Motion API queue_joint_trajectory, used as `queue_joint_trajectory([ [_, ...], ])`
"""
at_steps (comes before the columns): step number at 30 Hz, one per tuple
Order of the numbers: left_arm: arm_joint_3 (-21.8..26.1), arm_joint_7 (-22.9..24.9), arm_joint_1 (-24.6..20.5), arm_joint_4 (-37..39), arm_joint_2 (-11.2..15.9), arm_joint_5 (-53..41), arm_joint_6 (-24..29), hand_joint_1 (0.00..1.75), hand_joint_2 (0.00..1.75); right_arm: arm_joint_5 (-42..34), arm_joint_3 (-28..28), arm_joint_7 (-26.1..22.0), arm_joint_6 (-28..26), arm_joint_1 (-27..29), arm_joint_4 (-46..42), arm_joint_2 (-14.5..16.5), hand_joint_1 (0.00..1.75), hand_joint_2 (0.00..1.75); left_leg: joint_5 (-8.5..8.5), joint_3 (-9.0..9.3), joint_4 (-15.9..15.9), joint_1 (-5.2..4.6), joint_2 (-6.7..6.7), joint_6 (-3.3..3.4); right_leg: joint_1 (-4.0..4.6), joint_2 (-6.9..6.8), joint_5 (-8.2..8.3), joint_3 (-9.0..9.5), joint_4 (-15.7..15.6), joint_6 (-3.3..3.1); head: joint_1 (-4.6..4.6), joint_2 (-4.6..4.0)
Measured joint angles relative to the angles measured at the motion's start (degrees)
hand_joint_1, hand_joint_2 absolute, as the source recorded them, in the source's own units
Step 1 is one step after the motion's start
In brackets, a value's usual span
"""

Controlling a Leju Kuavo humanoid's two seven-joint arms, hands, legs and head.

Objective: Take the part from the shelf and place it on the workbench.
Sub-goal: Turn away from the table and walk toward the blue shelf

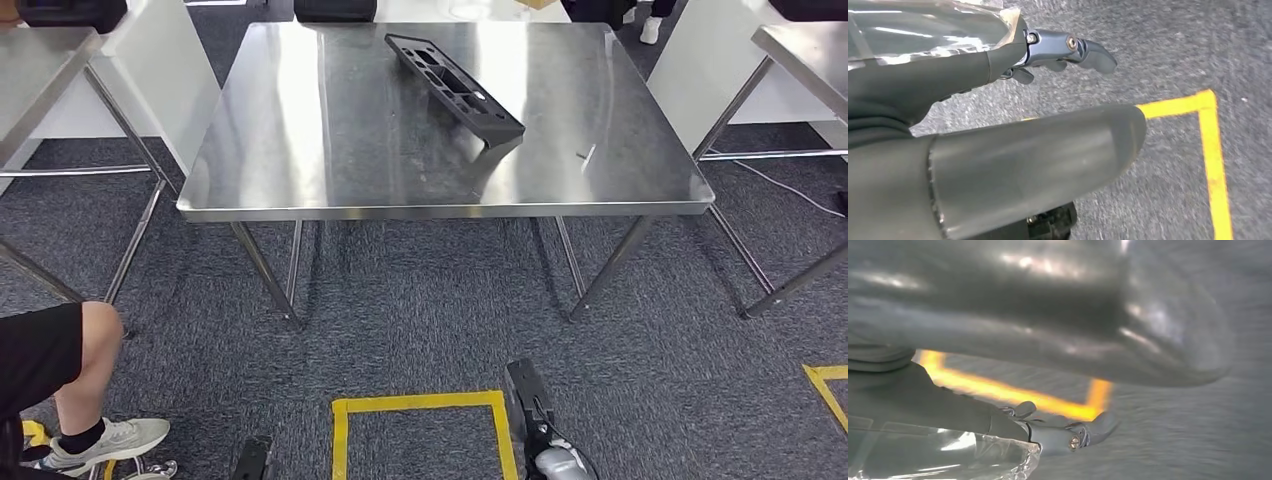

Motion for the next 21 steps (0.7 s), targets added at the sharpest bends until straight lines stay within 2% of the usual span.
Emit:
queue_joint_trajectory([
  [1,0.0,-0.3,0.4,-0.2,-0.2,0.0,-0.1,0.00,0.00,1.8,0.6,3.5,0.0,0.4,1.0,-0.4,0.00,0.00,-0.45,-0.23,0.2,0.03,-0.09,-0.31,-0.25,-0.08,0.47,-0.25,-0.1,-0.39,-0.04,0.00],
  [2,0.0,-0.4,0.8,-0.4,-0.4,0.1,-0.2,0.00,0.00,3.7,1.4,7.2,0.0,1.1,1.9,-0.9,0.00,0.00,-1.97,-0.65,1.1,0.06,-0.18,-0.63,-0.55,-0.23,1.05,-0.59,-0.2,-0.95,-0.13,0.00],
  [3,0.0,-0.6,1.3,-0.6,-0.5,0.3,-0.3,0.00,0.00,5.8,2.3,10.7,0.3,1.9,2.8,-1.3,0.00,0.00,-4.68,-1.34,3.3,0.15,-0.25,-0.94,-0.87,-0.42,1.74,-1.07,-0.3,-1.43,-0.16,0.00],
  [5,0.0,-0.6,2.0,-1.0,-0.7,0.6,-0.5,0.00,0.00,9.8,4.5,17.0,1.1,3.9,4.1,-2.1,0.00,0.00,-10.78,-2.87,10.6,0.46,-0.27,-1.50,-0.80,-0.72,2.94,-2.48,-0.1,-1.91,-0.26,0.00],
  [6,0.0,-0.6,2.2,-1.2,-0.7,0.8,-0.7,0.00,0.00,11.5,5.8,19.3,1.7,4.9,4.7,-2.4,0.00,0.00,-12.40,-3.30,14.2,0.58,-0.26,-1.76,-0.76,-0.83,3.45,-3.36,0.2,-1.83,-0.26,-0.01],
  [7,-0.1,-0.6,2.4,-1.4,-0.8,0.9,-0.8,0.00,0.00,12.8,7.1,21.0,2.4,5.7,5.3,-2.7,0.00,0.00,-12.55,-3.08,16.3,0.68,-0.26,-1.95,-0.75,-0.87,3.86,-4.28,0.5,-1.73,-0.26,-0.01],
  [8,-0.1,-0.5,2.6,-1.5,-0.8,1.0,-0.9,0.00,0.00,13.8,8.4,22.2,3.0,6.6,5.8,-2.9,0.00,0.00,-11.63,-2.02,16.6,0.78,-0.26,-2.07,-0.79,-0.89,4.20,-5.20,1.0,-1.52,-0.26,-0.01],
  [9,-0.2,-0.4,2.7,-1.8,-0.8,0.8,-1.1,0.00,0.00,14.7,9.7,23.5,3.7,7.3,6.2,-3.0,0.00,0.00,-10.22,0.19,14.7,0.91,-0.26,-2.12,-0.87,-0.88,4.48,-6.09,1.5,-1.27,-0.27,-0.01],
  [10,-0.4,-0.1,2.8,-2.1,-0.8,0.6,-1.4,0.00,0.00,15.4,10.9,24.7,4.3,8.0,6.6,-3.1,0.00,0.00,-9.49,2.93,11.2,1.03,-0.30,-2.15,-0.94,-0.88,4.72,-6.89,2.0,-1.00,-0.27,-0.01],
  [12,-0.9,0.5,2.7,-2.6,-0.9,0.0,-1.8,0.00,0.00,16.4,12.9,26.5,5.1,9.1,7.1,-3.3,0.00,0.00,-9.82,7.76,4.3,0.92,-0.58,-1.96,-0.84,-0.88,5.23,-8.10,2.9,-0.22,-0.24,-0.01],
  [13,-1.1,0.9,2.7,-2.9,-0.9,-0.2,-1.9,0.00,0.00,16.6,13.7,26.9,5.5,9.5,7.3,-3.3,0.00,0.00,-10.53,8.78,2.4,0.73,-0.74,-1.81,-0.77,-0.88,5.58,-8.47,3.1,0.20,-0.22,-0.01],
  [15,-1.3,1.6,2.8,-3.2,-1.0,-0.5,-2.0,0.00,0.00,16.0,14.6,27.5,6.3,10.1,7.7,-3.3,0.00,0.00,-10.47,8.71,1.5,0.42,-0.80,-1.03,-0.69,-0.84,6.38,-8.94,3.1,1.20,-0.16,0.00],
  [16,-1.4,1.9,2.8,-3.4,-1.1,-0.6,-2.0,0.00,0.00,15.4,14.8,27.9,6.5,10.3,7.9,-3.2,0.00,0.00,-10.04,8.36,1.3,0.39,-0.68,-0.41,-0.77,-0.76,6.24,-9.29,3.3,1.44,-0.17,-0.01],
  [17,-1.5,2.1,2.8,-3.7,-1.2,-0.8,-2.0,0.00,0.00,14.8,14.9,28.2,6.5,10.6,8.1,-3.1,0.00,0.00,-9.45,7.84,1.1,0.41,-0.54,0.41,-0.82,-0.66,5.28,-9.86,4.2,1.46,-0.10,0.00],
  [18,-1.6,2.3,2.8,-4.0,-1.3,-0.9,-2.0,0.00,0.00,14.5,15.0,28.5,6.5,10.8,8.2,-3.0,0.00,0.00,-8.75,7.18,0.9,0.47,-0.39,1.09,-0.83,-0.56,3.42,-10.70,6.0,1.22,-0.04,0.00],
  [19,-1.8,2.5,2.8,-4.3,-1.4,-1.1,-2.1,0.00,0.00,14.5,15.0,28.6,6.5,10.9,8.3,-2.9,0.00,0.00,-8.06,6.53,0.9,0.43,-0.29,1.51,-0.95,-0.45,0.90,-11.73,8.9,0.85,0.02,0.00],
  [20,-2.0,2.6,2.8,-4.6,-1.5,-1.2,-2.2,0.00,0.00,14.7,15.1,28.5,6.5,11.0,8.3,-2.8,0.00,0.00,-7.33,5.63,0.9,0.39,-0.18,1.73,-0.93,-0.37,-1.60,-12.77,12.7,0.66,0.09,0.01],
  [21,-2.1,2.8,2.9,-4.9,-1.6,-1.5,-2.2,0.00,0.00,15.0,15.3,28.3,6.5,11.1,8.3,-2.7,0.00,0.00,-6.60,4.73,0.9,0.35,-0.06,1.71,-0.94,-0.30,-3.32,-13.44,16.4,0.77,0.09,0.01],
])
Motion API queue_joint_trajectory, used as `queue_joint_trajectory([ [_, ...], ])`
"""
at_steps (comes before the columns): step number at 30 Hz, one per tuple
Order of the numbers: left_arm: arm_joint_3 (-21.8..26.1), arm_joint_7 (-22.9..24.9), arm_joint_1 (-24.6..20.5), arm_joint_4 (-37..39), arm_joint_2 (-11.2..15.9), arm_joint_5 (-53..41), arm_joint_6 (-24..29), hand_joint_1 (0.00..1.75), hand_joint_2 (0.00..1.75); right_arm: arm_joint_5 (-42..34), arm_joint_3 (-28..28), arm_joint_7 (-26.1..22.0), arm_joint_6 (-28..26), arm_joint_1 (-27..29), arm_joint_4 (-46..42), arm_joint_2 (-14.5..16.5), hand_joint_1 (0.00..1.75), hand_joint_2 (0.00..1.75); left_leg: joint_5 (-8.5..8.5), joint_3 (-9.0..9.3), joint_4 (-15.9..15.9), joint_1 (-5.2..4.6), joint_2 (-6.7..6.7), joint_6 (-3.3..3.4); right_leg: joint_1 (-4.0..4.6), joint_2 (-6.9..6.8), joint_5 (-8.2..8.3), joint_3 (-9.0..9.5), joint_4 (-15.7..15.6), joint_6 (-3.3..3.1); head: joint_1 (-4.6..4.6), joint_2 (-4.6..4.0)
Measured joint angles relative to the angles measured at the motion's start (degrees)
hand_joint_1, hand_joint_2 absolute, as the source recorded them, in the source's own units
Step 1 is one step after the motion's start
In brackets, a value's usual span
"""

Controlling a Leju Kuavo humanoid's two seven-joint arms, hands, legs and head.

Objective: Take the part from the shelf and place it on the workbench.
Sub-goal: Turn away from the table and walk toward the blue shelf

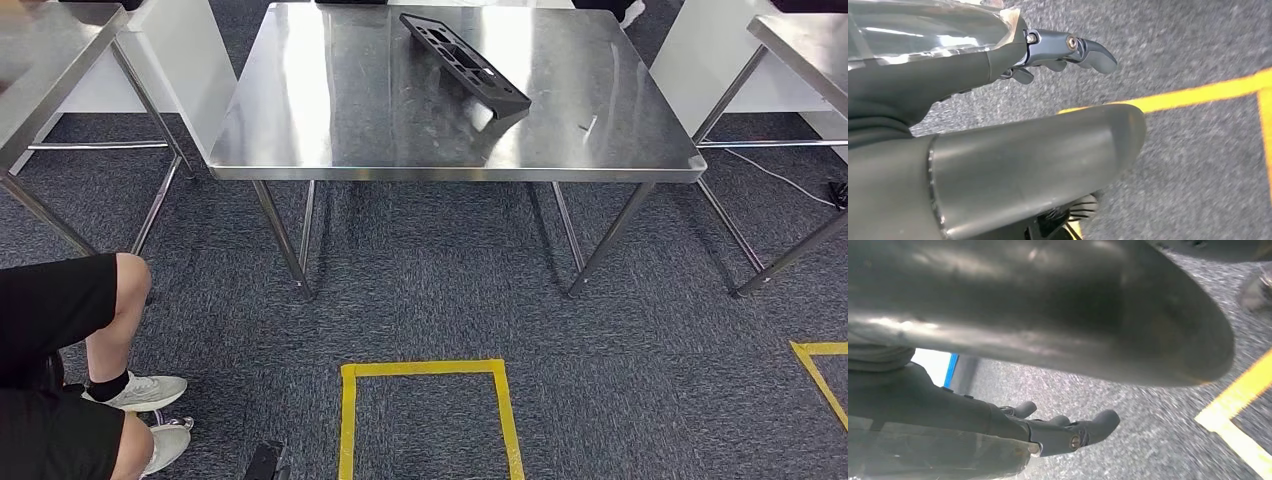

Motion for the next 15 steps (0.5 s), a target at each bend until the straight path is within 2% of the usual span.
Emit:
queue_joint_trajectory([
  [1,-0.1,0.2,0.0,-0.2,0.0,-0.2,-0.1,0.00,0.00,0.2,0.1,-0.2,0.0,0.0,0.0,0.0,0.00,0.00,0.71,-0.89,0.0,-0.03,0.16,-0.04,-0.01,0.05,-0.59,-0.01,2.5,0.41,0.01,0.00],
  [2,-0.2,0.4,0.0,-0.4,-0.1,-0.4,-0.2,0.00,0.00,0.3,0.2,-0.3,0.1,0.0,0.1,0.0,0.00,0.00,1.41,-1.77,0.0,-0.02,0.30,-0.13,-0.04,0.08,-0.07,0.85,3.3,1.01,0.01,0.00],
  [3,-0.3,0.6,0.0,-0.5,-0.1,-0.7,-0.3,0.00,0.00,0.4,0.3,-0.4,0.1,0.0,0.1,0.0,0.00,0.00,2.11,-2.60,0.0,0.01,0.39,-0.29,-0.10,0.07,1.24,2.83,1.7,1.64,0.01,0.00],
  [4,-0.4,0.7,0.0,-0.7,-0.1,-0.8,-0.4,0.00,0.00,0.3,0.3,-0.5,0.0,0.0,0.1,0.0,0.00,0.00,2.80,-3.31,0.1,0.04,0.43,-0.52,-0.18,0.07,2.46,5.71,-1.7,2.07,0.01,0.00],
  [5,-0.4,0.9,0.0,-1.0,-0.2,-1.1,-0.5,0.00,0.00,0.1,0.4,-0.7,-0.2,0.0,0.1,0.1,0.00,0.00,3.46,-3.95,0.1,0.00,0.43,-0.84,-0.15,0.09,2.83,9.25,-6.5,2.11,0.03,0.00],
  [6,-0.5,1.0,0.0,-1.2,-0.2,-1.3,-0.5,0.00,0.00,-0.2,0.4,-1.1,-0.5,0.0,0.1,0.1,0.00,0.00,4.14,-4.41,0.1,-0.07,0.43,-1.19,0.02,0.16,2.53,12.34,-11.1,1.75,-0.01,0.00],
  [7,-0.6,1.1,0.0,-1.5,-0.2,-1.6,-0.6,0.00,0.00,-0.5,0.4,-1.4,-0.8,0.1,0.1,0.1,0.00,0.00,4.80,-4.63,0.0,-0.16,0.45,-1.52,0.21,0.23,1.93,14.30,-14.3,1.24,-0.01,-0.01],
  [8,-0.7,1.2,0.1,-1.7,-0.2,-1.8,-0.7,0.00,0.00,-0.8,0.4,-1.7,-1.1,0.3,0.1,0.1,0.00,0.00,5.48,-4.75,-0.2,-0.21,0.48,-1.84,0.49,0.30,1.40,15.19,-16.2,0.68,-0.02,0.00],
  [10,-0.8,1.4,0.2,-1.9,-0.3,-2.0,-0.7,0.00,0.00,-1.0,0.4,-2.0,-1.4,0.7,0.1,0.2,0.00,0.00,6.23,-4.94,-0.5,-0.12,0.44,-2.50,0.33,0.26,2.07,14.35,-16.3,-0.43,-0.04,0.00],
  [11,-0.8,1.4,0.3,-2.0,-0.3,-2.0,-0.8,0.00,0.00,-1.1,0.4,-2.1,-1.4,0.8,0.2,0.3,0.00,0.00,5.13,-5.24,0.0,-0.01,0.36,-2.80,0.14,0.19,2.65,13.81,-16.3,-1.18,-0.08,0.00],
  [12,-0.8,1.5,0.5,-2.0,-0.3,-2.1,-0.8,0.00,0.00,-1.1,0.4,-2.1,-1.4,1.0,0.2,0.3,0.00,0.00,2.79,-5.70,1.7,0.10,0.27,-3.08,-0.09,0.07,3.35,13.16,-16.3,-1.93,-0.14,0.00],
  [14,-0.8,1.7,0.7,-2.1,-0.2,-2.3,-0.8,0.00,0.00,-1.4,0.4,-2.1,-1.5,1.1,0.2,0.3,0.00,0.00,-3.84,-6.90,8.0,0.25,0.10,-3.43,-0.08,-0.08,4.75,11.76,-16.2,-2.88,-0.25,0.00],
  [15,-0.8,1.8,0.7,-2.2,-0.2,-2.5,-0.8,0.00,0.00,-1.5,0.4,-2.2,-1.5,1.2,0.2,0.3,0.00,0.00,-6.14,-7.36,11.9,0.29,0.05,-3.59,0.03,-0.14,5.50,10.96,-16.2,-3.00,-0.28,0.00],
])
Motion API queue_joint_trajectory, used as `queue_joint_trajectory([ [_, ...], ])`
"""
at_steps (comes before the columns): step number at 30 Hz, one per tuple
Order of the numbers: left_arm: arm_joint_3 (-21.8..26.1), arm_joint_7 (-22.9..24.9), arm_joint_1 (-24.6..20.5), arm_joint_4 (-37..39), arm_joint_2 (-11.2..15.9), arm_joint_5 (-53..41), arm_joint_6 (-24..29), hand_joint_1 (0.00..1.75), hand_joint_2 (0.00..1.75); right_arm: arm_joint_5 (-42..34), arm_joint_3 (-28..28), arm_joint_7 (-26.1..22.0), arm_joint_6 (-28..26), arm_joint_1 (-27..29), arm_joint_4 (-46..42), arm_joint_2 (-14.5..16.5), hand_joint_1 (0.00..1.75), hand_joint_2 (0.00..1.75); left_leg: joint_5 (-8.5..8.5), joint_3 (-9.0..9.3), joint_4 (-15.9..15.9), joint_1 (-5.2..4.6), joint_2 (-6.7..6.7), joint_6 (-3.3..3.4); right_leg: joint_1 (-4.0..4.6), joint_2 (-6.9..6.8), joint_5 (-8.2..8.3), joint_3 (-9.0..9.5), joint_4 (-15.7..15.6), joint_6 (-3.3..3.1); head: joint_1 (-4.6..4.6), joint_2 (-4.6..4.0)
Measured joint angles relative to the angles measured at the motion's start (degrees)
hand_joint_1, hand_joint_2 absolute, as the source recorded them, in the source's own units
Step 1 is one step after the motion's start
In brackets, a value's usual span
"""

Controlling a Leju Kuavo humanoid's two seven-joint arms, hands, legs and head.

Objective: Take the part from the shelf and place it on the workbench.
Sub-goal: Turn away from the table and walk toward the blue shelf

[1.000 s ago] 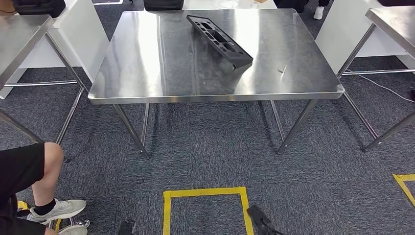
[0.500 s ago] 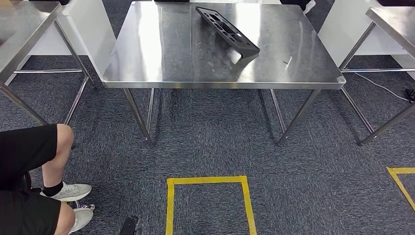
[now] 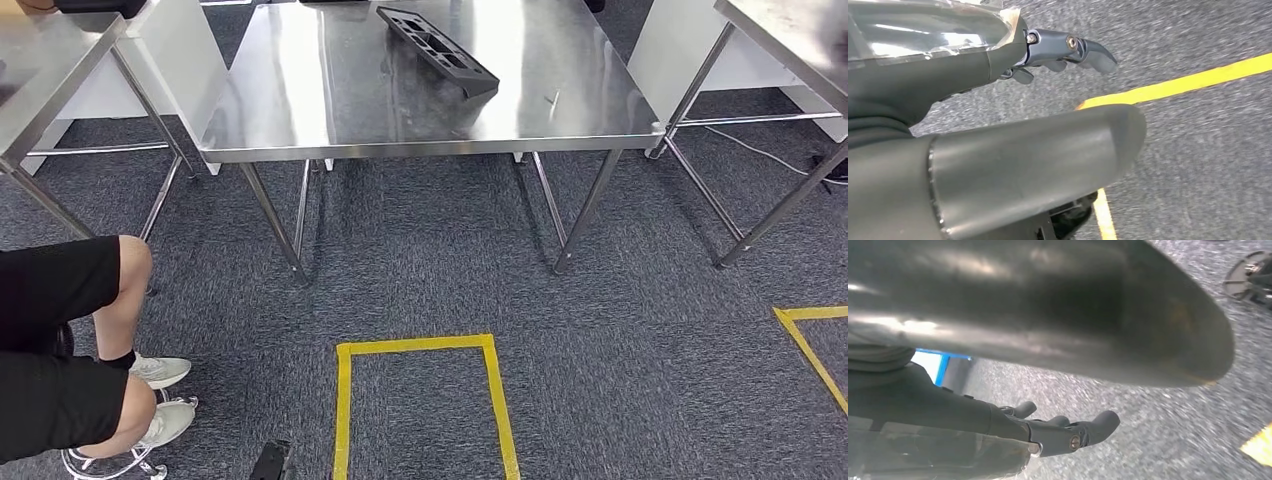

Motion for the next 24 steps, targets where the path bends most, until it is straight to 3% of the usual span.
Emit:
queue_joint_trajectory([
  [1,0.0,0.1,0.0,-0.1,0.0,-0.2,0.0,0.00,0.00,0.0,0.0,-0.1,-0.1,0.1,0.0,0.0,0.00,0.00,-0.80,-0.07,3.1,0.01,-0.03,-0.12,0.09,-0.02,0.70,-0.86,0.1,0.05,0.00,0.00],
  [3,0.0,0.4,0.1,-0.6,0.0,-0.6,0.1,0.00,0.00,0.3,0.0,-0.6,-0.4,0.2,0.0,0.1,0.00,0.00,1.20,2.12,4.3,0.07,-0.02,-0.18,0.15,-0.07,1.95,-2.90,0.7,0.33,-0.01,0.00],
  [4,0.1,0.6,0.2,-0.9,0.0,-0.8,0.1,0.00,0.00,0.6,0.0,-0.9,-0.5,0.2,0.0,0.1,0.00,0.00,2.63,4.68,1.8,0.14,-0.02,-0.13,0.13,-0.07,2.42,-3.91,1.2,0.53,-0.02,0.00],
  [5,0.2,0.7,0.2,-1.3,0.0,-1.0,0.2,0.00,0.00,0.8,0.0,-1.2,-0.7,0.3,0.0,0.1,0.00,0.00,3.03,7.75,-2.0,0.22,-0.07,-0.05,0.17,-0.07,2.82,-4.83,1.7,0.77,-0.02,0.00],
  [7,0.6,0.9,0.2,-2.1,-0.1,-1.4,0.4,0.00,0.00,1.3,0.1,-1.5,-0.8,0.3,0.0,0.2,0.00,0.00,1.72,12.98,-9.7,0.12,-0.33,0.25,0.37,-0.10,3.58,-6.03,2.4,1.52,0.05,0.00],
  [8,0.9,0.9,0.3,-2.4,-0.2,-1.7,0.5,0.00,0.00,1.4,0.1,-1.6,-0.7,0.3,0.0,0.2,0.00,0.00,0.85,14.05,-11.7,-0.07,-0.46,0.43,0.43,-0.14,4.02,-6.39,2.6,1.96,0.08,-0.01],
  [10,1.6,1.1,0.7,-2.9,-0.5,-2.1,0.7,0.00,0.00,1.9,0.2,-1.7,-0.7,0.4,0.0,0.3,0.00,0.00,1.03,13.85,-12.8,-0.30,-0.44,1.29,0.41,-0.21,4.86,-6.89,2.6,2.82,0.12,-0.01],
  [11,2.0,1.1,0.9,-3.0,-0.6,-2.4,0.7,0.00,0.00,2.1,0.3,-1.8,-0.5,0.4,0.1,0.3,0.00,0.00,1.58,13.26,-12.9,-0.32,-0.32,1.92,0.35,-0.15,4.42,-7.31,3.0,2.96,0.10,-0.01],
  [13,2.9,1.2,1.3,-3.5,-0.8,-2.7,0.8,0.00,0.00,2.6,0.4,-1.8,-0.2,0.5,0.2,0.3,0.00,0.00,3.10,11.68,-13.1,-0.21,-0.02,3.20,0.27,0.02,0.67,-8.76,6.4,2.56,0.21,-0.01],
  [15,3.7,1.1,1.6,-3.9,-1.1,-2.8,0.8,0.00,0.00,3.0,0.6,-1.9,0.2,0.4,0.2,0.4,0.00,0.00,4.71,9.95,-13.1,-0.29,0.17,3.62,0.18,0.16,-4.60,-10.45,13.5,2.14,0.34,-0.01],
  [16,4.1,1.1,1.9,-4.0,-1.2,-2.9,0.8,0.00,0.00,3.1,0.7,-1.9,0.3,0.4,0.2,0.4,0.00,0.00,5.53,9.00,-13.1,-0.30,0.28,3.58,0.14,0.20,-6.01,-10.81,16.9,2.42,0.34,0.00],
  [17,4.4,1.1,2.1,-4.1,-1.2,-2.9,0.9,0.00,0.00,3.1,0.7,-1.9,0.3,0.4,0.2,0.4,0.00,0.00,6.35,8.02,-13.0,-0.28,0.38,3.48,0.04,0.22,-6.19,-10.53,19.0,3.03,0.35,0.00],
  [18,4.6,1.1,2.2,-4.1,-1.3,-2.9,0.9,0.00,0.00,3.2,0.8,-1.9,0.4,0.4,0.2,0.4,0.00,0.00,7.17,7.00,-13.0,-0.23,0.47,3.33,-0.12,0.22,-5.33,-9.47,19.5,3.83,0.34,0.00],
  [20,5.0,1.1,2.4,-4.2,-1.3,-3.0,0.9,0.00,0.00,3.3,0.8,-1.9,0.4,0.4,0.2,0.4,0.00,0.00,8.81,5.08,-12.9,-0.15,0.50,2.81,-0.59,0.23,-2.95,-4.37,14.2,5.14,0.34,-0.01],
  [21,5.1,1.1,2.4,-4.3,-1.4,-3.0,0.9,0.00,0.00,3.3,0.8,-1.9,0.4,0.3,0.2,0.4,0.00,0.00,9.53,4.33,-12.7,-0.19,0.47,2.44,-0.64,0.27,-2.58,-0.68,9.3,5.32,0.39,-0.01],
  [22,5.3,1.0,2.5,-4.5,-1.5,-3.1,0.9,0.00,0.00,3.3,0.8,-1.9,0.4,0.2,0.2,0.4,0.00,0.00,10.27,3.75,-12.6,-0.30,0.46,2.02,-0.59,0.35,-3.01,2.38,4.5,5.03,0.41,-0.01],
  [23,5.5,1.0,2.6,-4.8,-1.6,-3.1,0.9,0.00,0.00,3.3,0.9,-1.9,0.3,0.0,0.2,0.4,0.00,0.00,11.00,3.37,-12.6,-0.41,0.49,1.66,-0.44,0.43,-3.66,4.33,1.2,4.54,0.43,0.00],
  [24,5.8,1.0,2.7,-5.1,-1.7,-3.2,1.0,0.00,0.00,3.3,0.9,-2.0,0.3,0.0,0.2,0.4,0.00,0.00,11.70,3.12,-12.7,-0.48,0.54,1.33,-0.19,0.50,-4.05,5.10,-0.5,4.01,0.45,-0.01],
])
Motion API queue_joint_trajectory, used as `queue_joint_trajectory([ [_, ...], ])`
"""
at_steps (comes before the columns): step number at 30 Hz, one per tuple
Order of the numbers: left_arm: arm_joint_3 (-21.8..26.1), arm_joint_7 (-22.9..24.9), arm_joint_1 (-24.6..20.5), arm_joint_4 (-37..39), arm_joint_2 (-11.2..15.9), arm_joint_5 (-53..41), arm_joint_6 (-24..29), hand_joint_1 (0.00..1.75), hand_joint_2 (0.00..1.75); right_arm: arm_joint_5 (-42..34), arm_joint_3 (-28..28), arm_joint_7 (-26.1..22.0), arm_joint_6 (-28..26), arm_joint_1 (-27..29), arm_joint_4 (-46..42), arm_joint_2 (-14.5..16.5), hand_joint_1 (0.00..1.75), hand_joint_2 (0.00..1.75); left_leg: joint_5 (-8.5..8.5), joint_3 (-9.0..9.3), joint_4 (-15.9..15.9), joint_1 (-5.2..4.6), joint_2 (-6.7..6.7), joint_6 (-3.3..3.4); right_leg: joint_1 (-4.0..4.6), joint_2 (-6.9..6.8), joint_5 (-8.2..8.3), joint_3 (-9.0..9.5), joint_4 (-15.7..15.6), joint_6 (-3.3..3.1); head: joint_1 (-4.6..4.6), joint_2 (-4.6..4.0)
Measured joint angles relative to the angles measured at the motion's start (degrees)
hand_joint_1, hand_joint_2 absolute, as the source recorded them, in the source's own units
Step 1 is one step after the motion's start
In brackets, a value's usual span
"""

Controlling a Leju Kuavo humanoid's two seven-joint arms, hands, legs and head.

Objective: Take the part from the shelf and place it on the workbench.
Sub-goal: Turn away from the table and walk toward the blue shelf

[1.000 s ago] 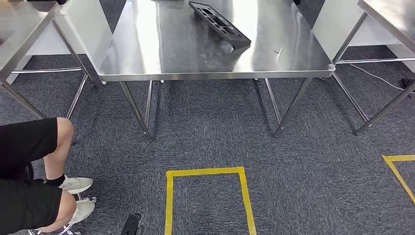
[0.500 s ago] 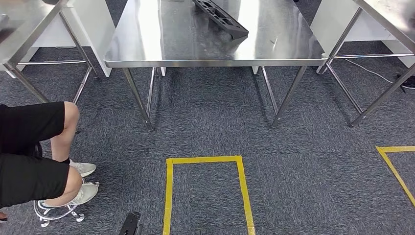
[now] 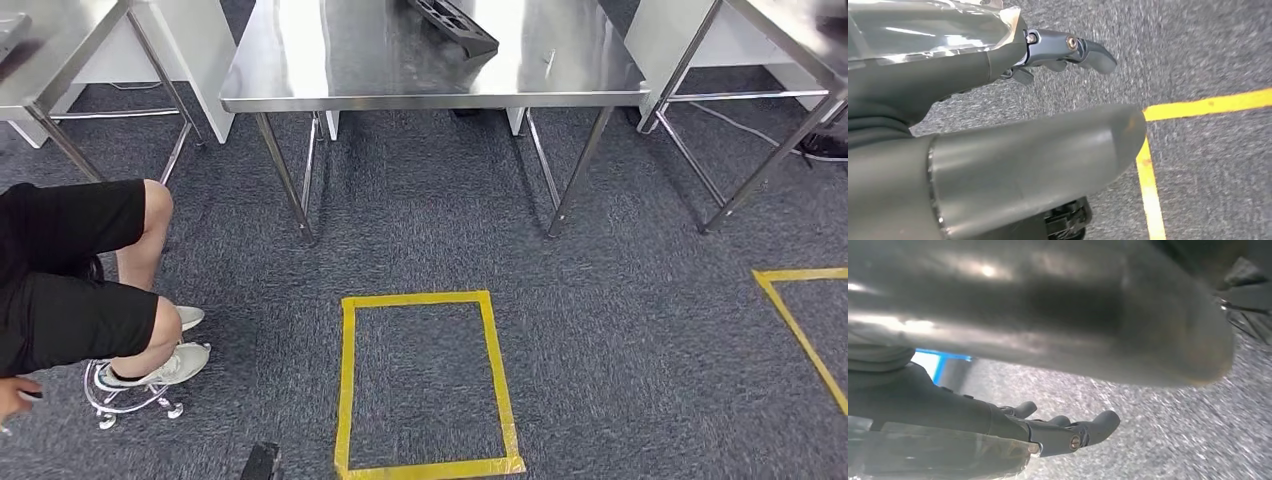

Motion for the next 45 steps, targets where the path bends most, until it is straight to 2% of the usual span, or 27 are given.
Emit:
queue_joint_trajectory([
  [2,0.6,0.0,0.3,-0.3,-0.2,-0.2,0.0,0.00,0.00,-0.1,0.1,-0.1,-0.1,0.1,0.0,0.1,0.00,0.00,0.43,-0.43,-0.1,0.24,-0.02,-0.57,-0.19,-0.13,0.55,-0.99,0.1,-1.17,-0.02,0.00],
  [3,0.8,0.0,0.6,-0.4,-0.3,-0.4,0.1,0.00,0.00,-0.1,0.1,-0.1,-0.1,0.2,0.0,0.2,0.00,0.00,-1.09,-0.93,0.8,0.40,-0.11,-0.86,-0.37,-0.27,1.16,-1.58,0.2,-1.88,-0.01,0.00],
  [5,1.2,0.1,0.9,-0.6,-0.4,-0.6,0.1,0.00,0.00,-0.2,0.1,-0.1,-0.2,0.3,0.0,0.2,0.00,0.00,-7.32,-2.53,6.3,0.66,-0.31,-1.35,-0.55,-0.59,2.69,-3.16,0.2,-3.09,-0.09,0.00],
  [6,1.5,0.1,1.0,-0.7,-0.4,-0.6,0.1,0.00,0.00,-0.2,0.1,-0.1,-0.2,0.4,0.0,0.3,0.00,0.00,-10.42,-3.32,10.2,0.69,-0.39,-1.51,-0.40,-0.67,3.44,-4.08,0.3,-3.45,-0.10,-0.01],
  [7,1.7,0.1,1.1,-0.8,-0.4,-0.6,0.2,0.00,0.00,-0.2,0.2,-0.2,-0.2,0.4,0.0,0.3,0.00,0.00,-12.23,-3.74,13.9,0.72,-0.47,-1.66,-0.26,-0.76,4.22,-4.97,0.4,-3.55,-0.14,-0.01],
  [8,1.8,0.1,1.1,-0.9,-0.4,-0.6,0.2,0.00,0.00,-0.2,0.2,-0.2,-0.2,0.4,0.0,0.3,0.00,0.00,-12.45,-3.59,16.5,0.75,-0.53,-1.76,-0.16,-0.83,4.97,-5.90,0.6,-3.51,-0.12,-0.01],
  [10,2.1,0.1,1.1,-1.1,-0.5,-0.6,0.2,0.00,0.00,-0.2,0.2,-0.2,-0.2,0.4,0.0,0.4,0.00,0.00,-9.71,-0.78,16.6,0.90,-0.56,-1.83,-0.14,-0.92,6.23,-7.91,1.2,-3.12,-0.14,-0.01],
  [11,2.2,0.1,1.1,-1.3,-0.6,-0.6,0.2,0.00,0.00,-0.2,0.2,-0.2,-0.2,0.4,0.0,0.4,0.00,0.00,-8.57,2.07,13.8,1.03,-0.56,-1.83,-0.19,-0.92,6.73,-8.93,1.7,-2.83,-0.15,0.00],
  [13,2.3,0.1,1.0,-1.7,-0.8,-0.7,0.2,0.00,0.00,-0.1,0.2,-0.2,-0.2,0.3,0.0,0.4,0.00,0.00,-9.28,8.47,5.7,1.09,-0.77,-1.70,-0.01,-0.91,7.46,-10.63,2.9,-2.16,-0.12,0.00],
  [15,2.5,0.1,0.9,-2.0,-1.0,-0.7,0.2,0.00,0.00,0.0,0.2,-0.3,-0.2,0.3,0.0,0.4,0.00,0.00,-11.05,11.01,1.1,0.76,-1.03,-1.20,0.17,-0.96,8.34,-11.66,3.5,-1.27,-0.05,0.01],
  [17,2.8,0.1,1.1,-2.2,-1.2,-1.2,0.2,0.00,0.00,0.0,0.3,-0.3,-0.2,0.3,0.1,0.4,0.00,0.00,-10.76,10.12,0.5,0.50,-0.96,0.03,0.09,-0.95,8.89,-12.41,3.5,-0.51,-0.03,0.01],
  [18,3.1,0.1,1.2,-2.3,-1.3,-1.7,0.2,0.00,0.00,0.0,0.3,-0.4,-0.3,0.4,0.1,0.4,0.00,0.00,-10.21,9.58,0.4,0.44,-0.84,0.75,0.02,-0.87,8.03,-13.02,4.2,-0.52,0.02,0.00],
  [21,3.8,-0.1,1.2,-2.4,-1.6,-3.3,0.1,0.00,0.00,0.0,0.3,-0.5,-0.3,0.5,0.1,0.4,0.00,0.00,-8.15,7.25,0.3,0.42,-0.50,1.92,-0.02,-0.55,1.14,-15.92,12.1,-1.35,0.14,0.00],
  [22,4.0,-0.1,1.2,-2.4,-1.7,-3.6,0.1,0.00,0.00,0.0,0.3,-0.5,-0.3,0.5,0.1,0.4,0.00,0.00,-7.47,6.39,0.3,0.36,-0.41,1.96,0.00,-0.46,-0.55,-16.70,15.6,-1.29,0.13,0.00],
  [23,4.2,-0.1,1.2,-2.4,-1.8,-3.8,0.1,0.00,0.00,0.0,0.3,-0.5,-0.4,0.5,0.1,0.4,0.00,0.00,-6.81,5.55,0.4,0.30,-0.31,1.94,0.02,-0.38,-1.07,-16.98,18.5,-0.95,0.12,0.00],
  [25,4.5,-0.1,1.3,-2.4,-1.9,-4.0,0.1,0.00,0.00,0.0,0.3,-0.6,-0.4,0.5,0.1,0.4,0.00,0.00,-5.56,4.16,0.4,0.23,-0.17,1.74,0.02,-0.33,0.95,-14.84,19.0,0.11,0.12,0.00],
  [26,4.7,-0.1,1.3,-2.4,-1.9,-4.1,0.1,0.00,0.00,0.0,0.3,-0.6,-0.4,0.5,0.1,0.3,0.00,0.00,-5.01,3.64,0.5,0.23,-0.14,1.56,0.02,-0.33,2.18,-12.22,16.1,0.40,0.12,0.00],
  [28,4.9,-0.2,1.2,-2.4,-2.1,-4.5,-0.1,0.00,0.00,-0.1,0.3,-0.6,-0.4,0.4,0.1,0.3,0.00,0.00,-4.09,2.95,0.6,0.08,-0.10,1.04,0.30,-0.33,2.49,-5.61,7.4,-0.01,0.10,0.01],
  [30,5.2,-0.3,1.0,-2.4,-2.3,-5.1,-0.3,0.00,0.00,-0.1,0.3,-0.8,-0.5,0.3,0.1,0.3,0.00,0.00,-3.29,2.59,0.6,-0.13,0.03,0.36,0.78,-0.31,1.13,-2.24,1.7,-0.97,0.04,0.01],
  [32,5.7,-0.4,0.8,-2.4,-2.4,-5.6,-0.4,0.00,0.00,-0.1,0.3,-0.9,-0.5,0.4,0.1,0.4,0.00,0.00,-2.77,2.34,0.6,-0.06,0.11,-0.36,0.61,-0.34,1.02,-2.41,0.6,-1.88,0.00,0.01],
  [33,6.0,-0.4,0.8,-2.4,-2.5,-5.8,-0.4,0.00,0.00,0.0,0.3,-0.9,-0.5,0.4,0.1,0.4,0.00,0.00,-3.37,2.07,1.1,0.06,0.03,-0.68,0.38,-0.36,1.35,-2.64,0.6,-2.43,-0.02,0.00],
  [35,6.5,-0.4,0.7,-2.4,-2.5,-6.0,-0.4,0.00,0.00,0.2,0.3,-0.9,-0.5,0.5,0.1,0.5,0.00,0.00,-7.18,0.53,5.3,0.32,-0.18,-1.26,0.00,-0.48,2.11,-3.21,0.5,-3.53,-0.07,0.00],
  [37,7.0,-0.4,0.7,-2.3,-2.5,-6.1,-0.5,0.00,0.00,0.4,0.3,-1.0,-0.6,0.4,0.1,0.4,0.00,0.87,-11.85,-1.77,12.4,0.40,-0.35,-1.78,0.19,-0.61,2.70,-3.91,0.6,-4.03,-0.12,0.00],
  [39,7.4,-0.5,0.7,-2.3,-2.5,-6.1,-0.5,0.00,0.00,0.6,0.3,-1.1,-0.7,0.5,0.1,0.4,0.00,1.75,-13.43,-2.81,16.7,0.44,-0.46,-2.08,0.28,-0.78,3.05,-4.40,0.7,-4.04,-0.13,0.00],
  [41,7.8,-0.5,0.6,-2.3,-2.5,-6.1,-0.4,0.00,0.00,0.9,0.3,-1.2,-0.9,0.5,0.1,0.5,0.00,1.75,-11.71,-0.71,14.8,0.55,-0.44,-2.15,0.27,-1.09,3.19,-4.55,0.9,-3.89,-0.13,-0.01],
  [43,8.2,-0.7,0.4,-2.2,-2.6,-6.1,-0.4,0.00,0.00,1.2,0.3,-1.3,-1.1,0.4,0.1,0.5,0.00,1.75,-8.81,4.10,7.6,0.69,0.36,-2.03,0.35,-1.51,3.20,-4.55,1.2,-3.69,-0.14,0.00],
  [45,8.5,-0.8,0.1,-2.2,-2.7,-6.1,-0.4,0.00,0.00,1.3,0.3,-1.3,-1.1,0.3,0.1,0.6,0.00,1.75,-7.49,7.30,2.2,0.53,1.25,-1.53,0.75,-2.00,3.17,-4.75,1.6,-3.27,-0.08,0.01],
])
